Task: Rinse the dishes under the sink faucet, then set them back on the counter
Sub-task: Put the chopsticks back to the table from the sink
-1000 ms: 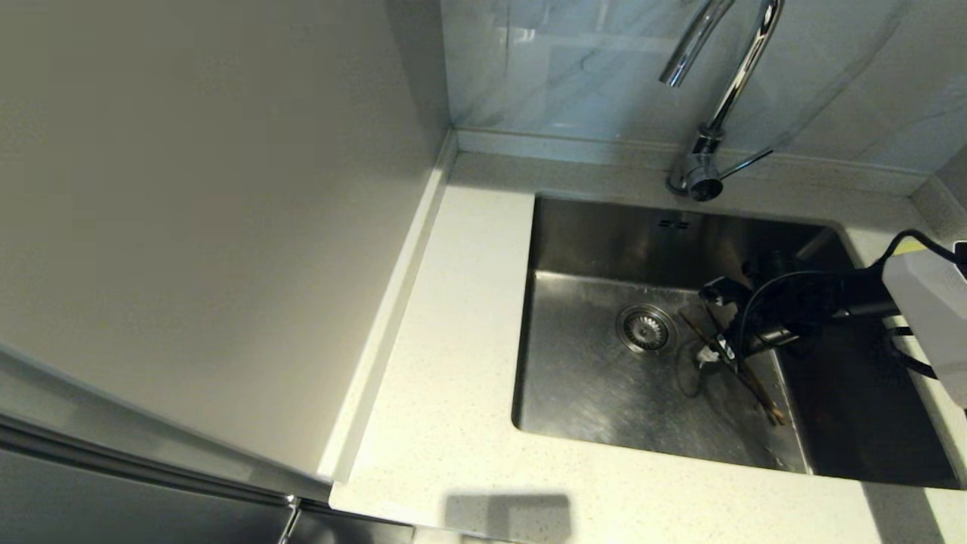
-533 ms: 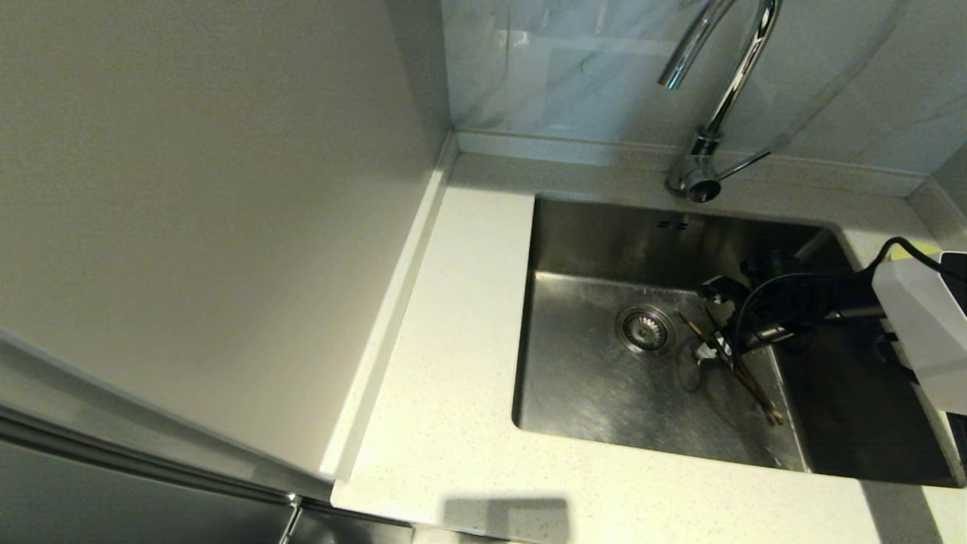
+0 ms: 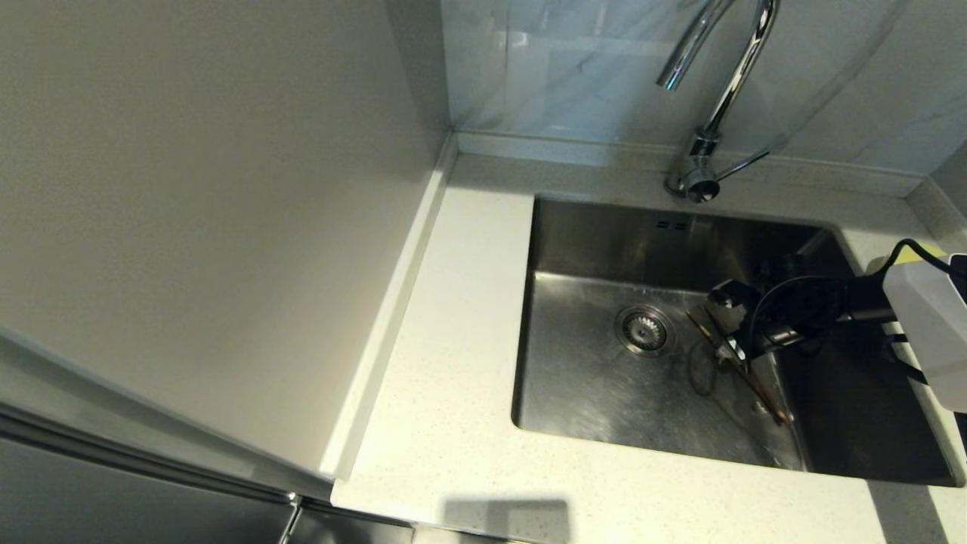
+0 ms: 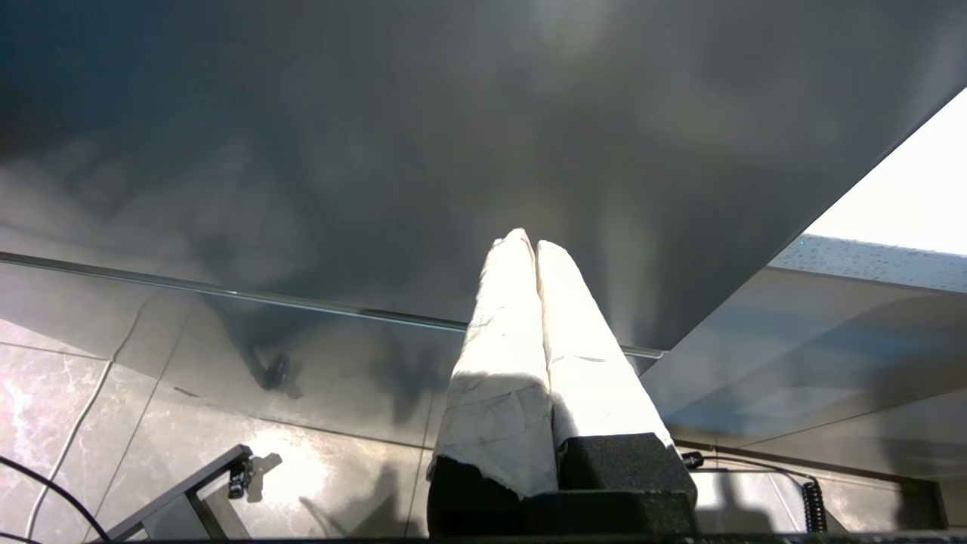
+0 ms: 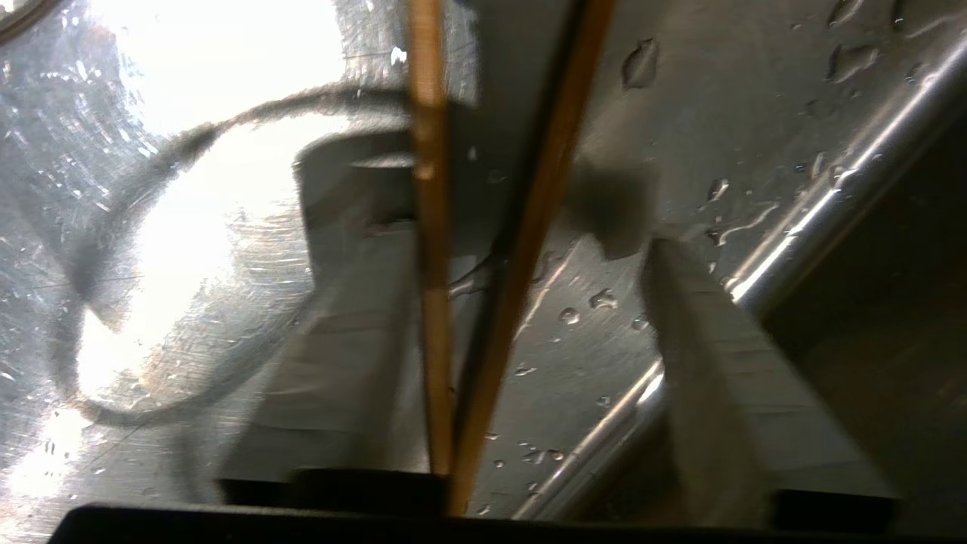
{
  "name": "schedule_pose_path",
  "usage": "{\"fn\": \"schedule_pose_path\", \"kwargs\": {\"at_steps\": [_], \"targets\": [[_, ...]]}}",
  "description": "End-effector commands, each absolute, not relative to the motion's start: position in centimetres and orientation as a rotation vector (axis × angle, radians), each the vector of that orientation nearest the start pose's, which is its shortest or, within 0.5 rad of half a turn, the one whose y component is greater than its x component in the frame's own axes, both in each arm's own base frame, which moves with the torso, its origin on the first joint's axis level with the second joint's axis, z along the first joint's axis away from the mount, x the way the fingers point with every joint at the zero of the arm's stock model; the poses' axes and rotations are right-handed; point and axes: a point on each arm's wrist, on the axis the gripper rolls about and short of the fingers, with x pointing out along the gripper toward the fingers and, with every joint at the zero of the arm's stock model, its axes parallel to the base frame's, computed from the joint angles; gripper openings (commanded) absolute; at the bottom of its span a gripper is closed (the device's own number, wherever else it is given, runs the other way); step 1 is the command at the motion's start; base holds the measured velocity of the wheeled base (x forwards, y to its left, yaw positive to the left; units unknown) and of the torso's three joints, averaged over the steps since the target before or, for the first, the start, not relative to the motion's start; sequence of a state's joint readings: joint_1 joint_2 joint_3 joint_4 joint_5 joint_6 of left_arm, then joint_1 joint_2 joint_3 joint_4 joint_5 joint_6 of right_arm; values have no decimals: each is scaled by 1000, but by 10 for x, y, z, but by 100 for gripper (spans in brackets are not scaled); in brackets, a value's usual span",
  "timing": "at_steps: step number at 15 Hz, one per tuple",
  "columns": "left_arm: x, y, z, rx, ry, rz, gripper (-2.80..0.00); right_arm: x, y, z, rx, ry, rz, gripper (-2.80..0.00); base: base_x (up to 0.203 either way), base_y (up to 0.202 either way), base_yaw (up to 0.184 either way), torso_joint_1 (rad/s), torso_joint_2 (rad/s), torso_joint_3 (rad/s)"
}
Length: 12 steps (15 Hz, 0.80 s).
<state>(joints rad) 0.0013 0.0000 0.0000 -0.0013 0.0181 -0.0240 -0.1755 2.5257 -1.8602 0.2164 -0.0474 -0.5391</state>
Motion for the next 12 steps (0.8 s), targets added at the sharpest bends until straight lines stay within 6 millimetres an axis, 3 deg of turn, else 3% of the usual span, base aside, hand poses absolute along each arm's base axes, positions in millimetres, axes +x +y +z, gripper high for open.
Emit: {"fn": "schedule_pose_path", "kwargs": {"at_steps": [1, 8, 12], "targets": [[-23, 0, 76, -25, -5, 20, -280, 486, -88, 44, -445, 919, 39, -280, 0, 0, 0, 0, 0, 0], [-23, 0, 76, -25, -5, 20, -280, 486, -88, 51, -447, 900, 33, -280, 0, 0, 0, 0, 0, 0], [-23, 0, 76, -25, -5, 20, -280, 487, -88, 70, -453, 853, 18, -280, 0, 0, 0, 0, 0, 0]]}}
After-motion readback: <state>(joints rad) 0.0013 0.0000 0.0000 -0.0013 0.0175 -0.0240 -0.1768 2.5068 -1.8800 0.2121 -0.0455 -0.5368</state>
